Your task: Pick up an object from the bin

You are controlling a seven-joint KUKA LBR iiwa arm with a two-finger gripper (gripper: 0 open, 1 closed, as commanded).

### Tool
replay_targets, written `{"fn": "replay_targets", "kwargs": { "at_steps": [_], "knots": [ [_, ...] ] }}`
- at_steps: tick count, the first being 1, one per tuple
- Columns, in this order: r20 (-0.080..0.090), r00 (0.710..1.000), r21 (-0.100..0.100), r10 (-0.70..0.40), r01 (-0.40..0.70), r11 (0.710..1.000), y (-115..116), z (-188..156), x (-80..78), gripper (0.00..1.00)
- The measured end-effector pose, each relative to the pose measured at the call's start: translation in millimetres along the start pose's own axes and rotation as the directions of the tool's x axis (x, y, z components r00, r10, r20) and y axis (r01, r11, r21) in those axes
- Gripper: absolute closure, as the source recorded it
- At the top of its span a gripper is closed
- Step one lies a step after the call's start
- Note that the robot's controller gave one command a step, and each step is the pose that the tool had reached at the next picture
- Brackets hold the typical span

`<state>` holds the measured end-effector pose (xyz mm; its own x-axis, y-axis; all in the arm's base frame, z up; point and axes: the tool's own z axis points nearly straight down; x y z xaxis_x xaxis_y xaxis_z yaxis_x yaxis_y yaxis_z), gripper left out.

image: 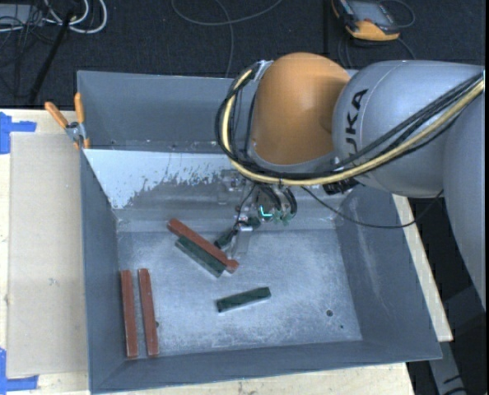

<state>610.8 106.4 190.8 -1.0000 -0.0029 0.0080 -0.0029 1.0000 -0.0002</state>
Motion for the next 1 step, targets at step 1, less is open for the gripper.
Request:
{"fn": "replay_targets", "kwargs": {
  "at_steps": [1],
  "knots": [
    [0.0,0.998,0.001,-0.064,0.064,0.998,-30.3,126.0,5.9,0.0]
  ]
}}
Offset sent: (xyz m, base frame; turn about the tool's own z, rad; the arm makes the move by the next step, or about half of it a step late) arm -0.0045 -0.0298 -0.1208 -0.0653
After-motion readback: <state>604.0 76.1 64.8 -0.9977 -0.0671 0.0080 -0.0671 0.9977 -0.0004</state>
